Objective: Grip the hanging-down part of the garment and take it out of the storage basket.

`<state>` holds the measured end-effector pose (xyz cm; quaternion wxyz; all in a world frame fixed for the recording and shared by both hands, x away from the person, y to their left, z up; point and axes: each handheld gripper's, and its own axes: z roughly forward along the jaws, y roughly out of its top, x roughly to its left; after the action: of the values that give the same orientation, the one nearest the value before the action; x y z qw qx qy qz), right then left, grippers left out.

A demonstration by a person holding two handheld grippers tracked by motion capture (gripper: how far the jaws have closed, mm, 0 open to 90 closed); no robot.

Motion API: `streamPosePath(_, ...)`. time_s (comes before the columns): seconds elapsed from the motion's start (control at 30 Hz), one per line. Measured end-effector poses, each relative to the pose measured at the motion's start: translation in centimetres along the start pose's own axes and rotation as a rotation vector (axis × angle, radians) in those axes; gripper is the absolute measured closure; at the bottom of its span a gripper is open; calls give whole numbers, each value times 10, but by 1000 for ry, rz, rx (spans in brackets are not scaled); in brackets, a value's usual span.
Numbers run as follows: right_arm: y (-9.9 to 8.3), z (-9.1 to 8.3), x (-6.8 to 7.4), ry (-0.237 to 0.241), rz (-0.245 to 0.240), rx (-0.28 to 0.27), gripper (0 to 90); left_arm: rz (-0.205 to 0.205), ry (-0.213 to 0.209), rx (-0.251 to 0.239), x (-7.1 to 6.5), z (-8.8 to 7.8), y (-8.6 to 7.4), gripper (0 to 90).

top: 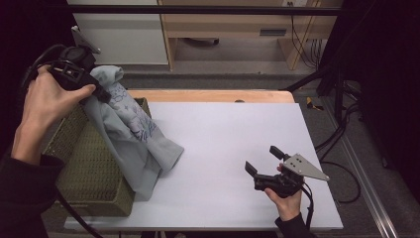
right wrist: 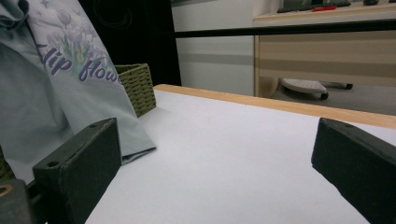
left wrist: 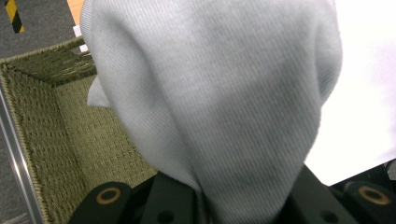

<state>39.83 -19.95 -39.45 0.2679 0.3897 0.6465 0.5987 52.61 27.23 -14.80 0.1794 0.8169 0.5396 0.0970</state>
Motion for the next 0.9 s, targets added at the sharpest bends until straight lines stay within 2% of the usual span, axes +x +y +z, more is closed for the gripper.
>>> streamPosePath(0.13,-7,-5,-1,-19,1,-6,16,-2,0,2,1,0,0,785)
streamPosePath(0.33,-19,-13,-1,-45,-28,2,4,5,-2,3,-1,2,1,785)
streamPosePath(0.5,-22,-15,-1,-43,-10,1,4,7,-4,2,-1,2,2,784)
streamPosePath(0.9,-27,-16,-4,-52,-3,21,4,9,-7,1,-3,4,2,785)
